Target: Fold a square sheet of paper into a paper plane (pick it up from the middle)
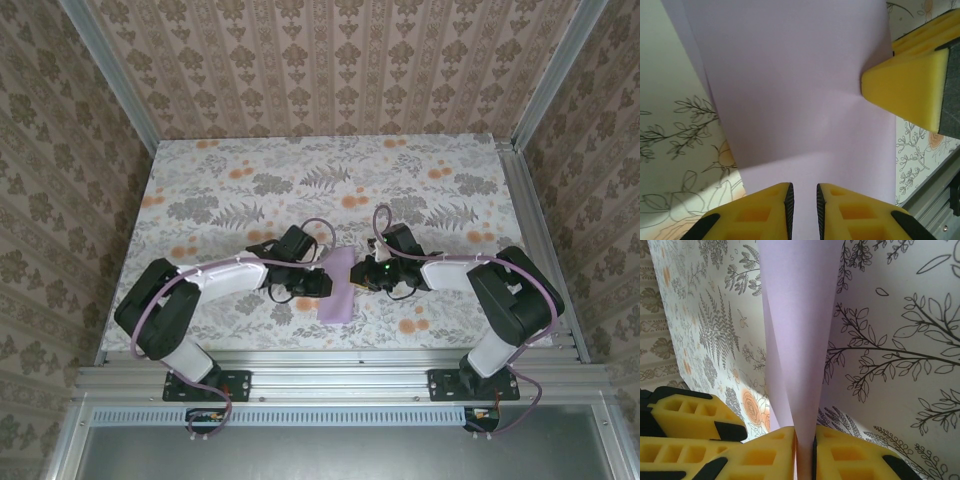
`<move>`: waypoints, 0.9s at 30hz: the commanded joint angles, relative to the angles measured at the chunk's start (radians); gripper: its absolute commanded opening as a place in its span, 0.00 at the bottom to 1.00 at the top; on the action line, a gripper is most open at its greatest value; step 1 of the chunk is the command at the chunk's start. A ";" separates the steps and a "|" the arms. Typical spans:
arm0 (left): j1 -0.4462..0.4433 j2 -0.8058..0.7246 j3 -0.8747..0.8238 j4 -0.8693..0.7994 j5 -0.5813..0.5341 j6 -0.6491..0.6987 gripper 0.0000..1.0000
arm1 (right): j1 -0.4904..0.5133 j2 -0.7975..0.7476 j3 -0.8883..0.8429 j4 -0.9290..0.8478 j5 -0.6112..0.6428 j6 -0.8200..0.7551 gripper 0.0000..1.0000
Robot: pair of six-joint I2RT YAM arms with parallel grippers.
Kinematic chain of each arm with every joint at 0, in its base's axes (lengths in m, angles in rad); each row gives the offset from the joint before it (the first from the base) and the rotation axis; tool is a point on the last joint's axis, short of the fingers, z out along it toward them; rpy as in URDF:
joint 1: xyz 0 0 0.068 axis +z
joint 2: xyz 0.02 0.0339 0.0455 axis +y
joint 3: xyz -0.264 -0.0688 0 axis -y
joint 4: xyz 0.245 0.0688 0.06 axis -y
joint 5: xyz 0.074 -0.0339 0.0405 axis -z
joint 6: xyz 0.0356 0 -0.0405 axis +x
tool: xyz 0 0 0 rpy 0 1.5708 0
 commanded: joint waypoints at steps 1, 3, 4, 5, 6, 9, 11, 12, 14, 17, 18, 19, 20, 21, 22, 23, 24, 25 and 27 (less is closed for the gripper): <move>-0.023 0.017 0.013 0.021 -0.017 -0.025 0.22 | 0.002 0.015 -0.007 -0.055 -0.006 -0.044 0.20; -0.031 0.023 0.002 0.034 -0.022 -0.035 0.22 | 0.001 0.019 -0.007 -0.058 -0.006 -0.050 0.20; -0.035 0.026 -0.005 0.040 -0.024 -0.040 0.22 | 0.001 0.022 -0.007 -0.058 -0.008 -0.051 0.21; -0.040 0.029 -0.011 0.043 -0.029 -0.043 0.22 | 0.001 0.023 -0.008 -0.058 -0.008 -0.053 0.21; -0.045 0.032 -0.014 0.044 -0.035 -0.045 0.22 | 0.001 0.026 -0.007 -0.058 -0.011 -0.055 0.21; -0.057 0.040 -0.026 0.045 -0.049 -0.050 0.22 | 0.001 0.029 -0.004 -0.060 -0.010 -0.059 0.21; -0.064 0.047 -0.031 0.051 -0.054 -0.057 0.22 | 0.002 0.030 -0.001 -0.062 -0.012 -0.061 0.22; -0.067 0.050 -0.032 0.052 -0.054 -0.059 0.22 | 0.002 0.030 0.001 -0.064 -0.013 -0.061 0.22; -0.076 0.054 -0.031 0.052 -0.058 -0.063 0.22 | 0.001 0.028 0.007 -0.077 -0.012 -0.066 0.23; -0.089 0.063 -0.035 0.057 -0.067 -0.070 0.22 | 0.001 0.023 0.016 -0.095 -0.009 -0.074 0.25; -0.092 0.066 -0.038 0.064 -0.068 -0.075 0.22 | 0.001 0.021 0.021 -0.104 -0.007 -0.077 0.25; -0.093 0.068 -0.044 0.070 -0.069 -0.079 0.22 | 0.002 0.020 0.025 -0.110 -0.005 -0.078 0.26; -0.094 0.070 -0.049 0.075 -0.070 -0.081 0.21 | 0.001 0.016 0.029 -0.120 -0.002 -0.082 0.28; -0.095 0.071 -0.051 0.081 -0.070 -0.085 0.21 | 0.002 0.009 0.035 -0.138 0.008 -0.088 0.30; -0.096 0.072 -0.053 0.085 -0.070 -0.086 0.21 | 0.002 -0.001 0.039 -0.158 0.021 -0.094 0.32; -0.097 0.072 -0.054 0.087 -0.070 -0.086 0.21 | 0.002 -0.011 0.045 -0.177 0.035 -0.102 0.33; -0.097 0.073 -0.056 0.090 -0.072 -0.088 0.21 | 0.001 -0.021 0.050 -0.201 0.052 -0.112 0.35; -0.098 0.073 -0.057 0.092 -0.073 -0.089 0.21 | 0.001 -0.032 0.057 -0.228 0.070 -0.122 0.35; -0.101 0.073 -0.064 0.102 -0.074 -0.092 0.21 | 0.001 -0.050 0.069 -0.269 0.098 -0.139 0.36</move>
